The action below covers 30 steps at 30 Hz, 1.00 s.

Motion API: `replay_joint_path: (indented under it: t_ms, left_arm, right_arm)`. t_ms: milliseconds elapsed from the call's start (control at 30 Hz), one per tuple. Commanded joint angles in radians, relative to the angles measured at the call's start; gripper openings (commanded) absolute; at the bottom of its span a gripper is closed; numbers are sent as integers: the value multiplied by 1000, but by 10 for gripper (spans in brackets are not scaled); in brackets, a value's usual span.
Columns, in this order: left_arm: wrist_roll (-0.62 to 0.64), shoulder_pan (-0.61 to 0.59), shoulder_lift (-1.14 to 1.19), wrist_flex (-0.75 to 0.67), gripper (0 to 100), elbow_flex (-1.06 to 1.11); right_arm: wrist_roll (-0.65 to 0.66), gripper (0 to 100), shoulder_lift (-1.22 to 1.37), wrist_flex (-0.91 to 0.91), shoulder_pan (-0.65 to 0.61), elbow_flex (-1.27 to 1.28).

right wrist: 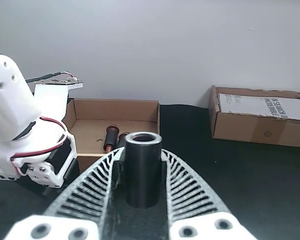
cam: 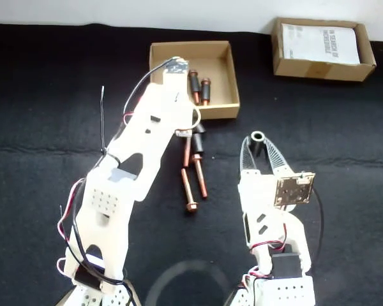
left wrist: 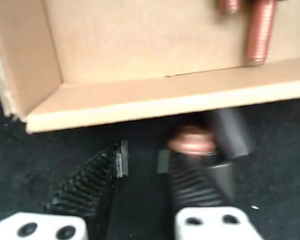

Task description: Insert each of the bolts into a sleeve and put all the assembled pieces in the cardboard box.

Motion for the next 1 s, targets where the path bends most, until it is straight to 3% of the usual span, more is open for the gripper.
replay_joint_path:
  t_ms: [0, 233, 800, 967]
  left_arm:
    - [48, 33, -7, 75, 268, -94]
    - [49, 33, 1, 189, 266, -208]
    - [-3, 147, 5, 183, 266, -206]
    - [-20, 114, 56, 147, 266, -211]
  right_arm:
    - [3, 6, -19, 2, 12, 134]
    - [3, 6, -19, 2, 12, 134]
    - [3, 6, -19, -1, 12, 134]
    - [3, 6, -19, -1, 41, 134]
